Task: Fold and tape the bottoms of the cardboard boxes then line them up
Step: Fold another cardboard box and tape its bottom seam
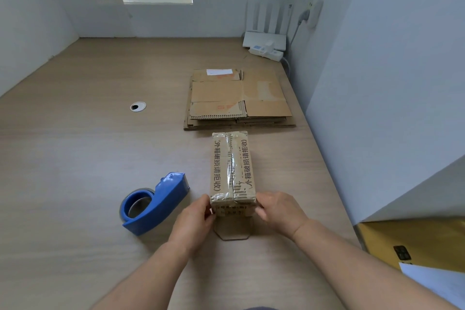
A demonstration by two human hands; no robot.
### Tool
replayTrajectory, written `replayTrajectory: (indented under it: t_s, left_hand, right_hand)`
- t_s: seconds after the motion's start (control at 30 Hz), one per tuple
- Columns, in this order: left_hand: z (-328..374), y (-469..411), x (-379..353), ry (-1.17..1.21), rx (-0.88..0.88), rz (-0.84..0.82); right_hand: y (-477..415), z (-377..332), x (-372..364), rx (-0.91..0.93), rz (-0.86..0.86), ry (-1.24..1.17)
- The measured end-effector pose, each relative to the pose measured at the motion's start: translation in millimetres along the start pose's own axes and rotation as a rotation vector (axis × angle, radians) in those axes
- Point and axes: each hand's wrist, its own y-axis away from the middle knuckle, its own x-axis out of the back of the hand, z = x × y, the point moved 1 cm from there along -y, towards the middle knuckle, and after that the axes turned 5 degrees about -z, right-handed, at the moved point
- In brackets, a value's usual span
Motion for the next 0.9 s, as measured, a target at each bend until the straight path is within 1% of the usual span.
replayTrajectory:
  t_s: [0.03,0.13,0.2,0.23,0.3,0.37,0.47,0.6,0.67,0.77,0.9]
  left_hand:
    - [-1,0,2,-0.019,0.001,-0.018]
    - [-4,1,8,-0.085,0.019,-0.107]
    - [-4,5,13,-0.082,0.029,-0.131]
    - [-3,6,16,-0.046,0.032,-0.103]
    - [3,8,22,0.011,0.018,0.003]
    - [14,5,23,-0.062,0.007,0.052]
    - [27,0,18,-0.200,0.010,0.072]
    - [28,-4,12,-0.211,-0.018,0.127]
    - [28,-5,10,-0.216,-0.024,0.140]
    - [25,-3,7,-0.145,-0.013,0.123]
    - [13,3,12,0.046,-0.015,0.011]
  right_hand:
    - [1,-2,0,0.002,0.009,-0.005]
    - [3,-3,1,-0.066,-0.095,0.073]
    - [7,-2,6,-0.131,-0.124,0.036]
    - [8,-1,10,-0.152,-0.105,0.022]
    - [8,-5,18,-0.182,-0.015,0.027]
    - [2,-16,24,-0.232,0.048,0.076]
    - [-11,-33,24,-0.296,0.026,0.156]
    - [-18,-35,18,-0.320,0.005,0.158]
    - [-16,-35,16,-0.315,0.030,0.132]
    - [-10,-31,10,-0.290,0.030,0.053]
    - [9,-8,6,-0.191,-0.123,-0.205]
